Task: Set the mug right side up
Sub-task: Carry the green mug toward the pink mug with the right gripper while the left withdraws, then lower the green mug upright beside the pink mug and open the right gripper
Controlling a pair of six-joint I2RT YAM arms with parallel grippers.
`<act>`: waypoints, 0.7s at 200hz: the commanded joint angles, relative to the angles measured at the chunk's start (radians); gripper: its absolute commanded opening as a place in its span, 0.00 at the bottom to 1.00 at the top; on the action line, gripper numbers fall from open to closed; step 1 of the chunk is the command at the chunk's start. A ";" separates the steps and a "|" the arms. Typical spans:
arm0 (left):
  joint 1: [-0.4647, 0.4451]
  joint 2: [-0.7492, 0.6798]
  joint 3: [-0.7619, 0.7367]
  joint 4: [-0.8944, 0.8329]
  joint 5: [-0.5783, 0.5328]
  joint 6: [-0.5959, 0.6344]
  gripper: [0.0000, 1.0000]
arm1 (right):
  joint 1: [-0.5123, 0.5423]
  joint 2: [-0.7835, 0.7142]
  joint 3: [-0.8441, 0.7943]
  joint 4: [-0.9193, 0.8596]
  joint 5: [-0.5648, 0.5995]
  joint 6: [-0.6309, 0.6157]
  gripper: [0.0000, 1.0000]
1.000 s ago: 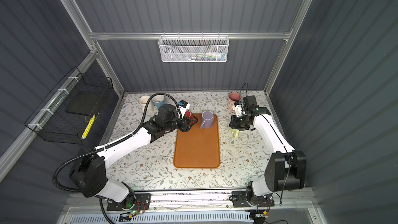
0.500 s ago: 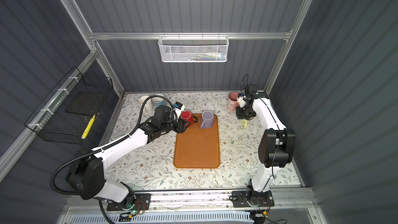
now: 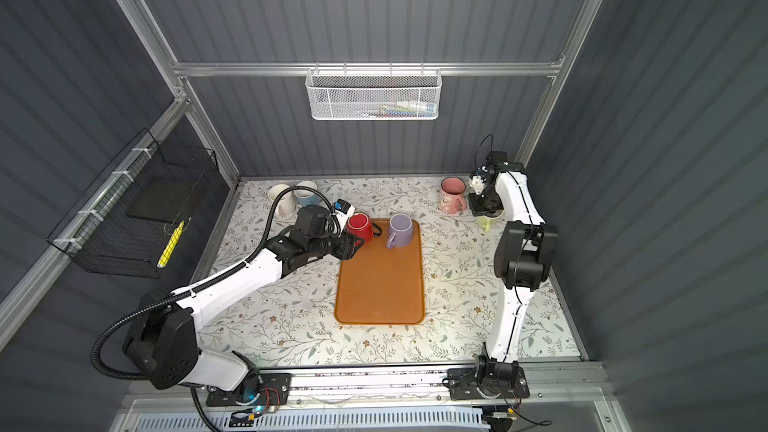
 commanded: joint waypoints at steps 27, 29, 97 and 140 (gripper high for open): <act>0.006 -0.043 0.026 -0.067 -0.029 0.013 0.60 | -0.020 0.123 0.189 -0.042 0.025 -0.066 0.00; 0.006 -0.043 0.027 -0.067 -0.030 0.012 0.60 | -0.021 0.128 0.197 -0.043 0.025 -0.069 0.00; 0.006 -0.045 0.029 -0.074 -0.041 -0.012 0.60 | -0.028 0.278 0.401 -0.034 0.000 -0.100 0.00; 0.006 -0.051 0.024 -0.080 -0.045 -0.017 0.59 | -0.026 0.324 0.439 -0.024 -0.034 -0.105 0.00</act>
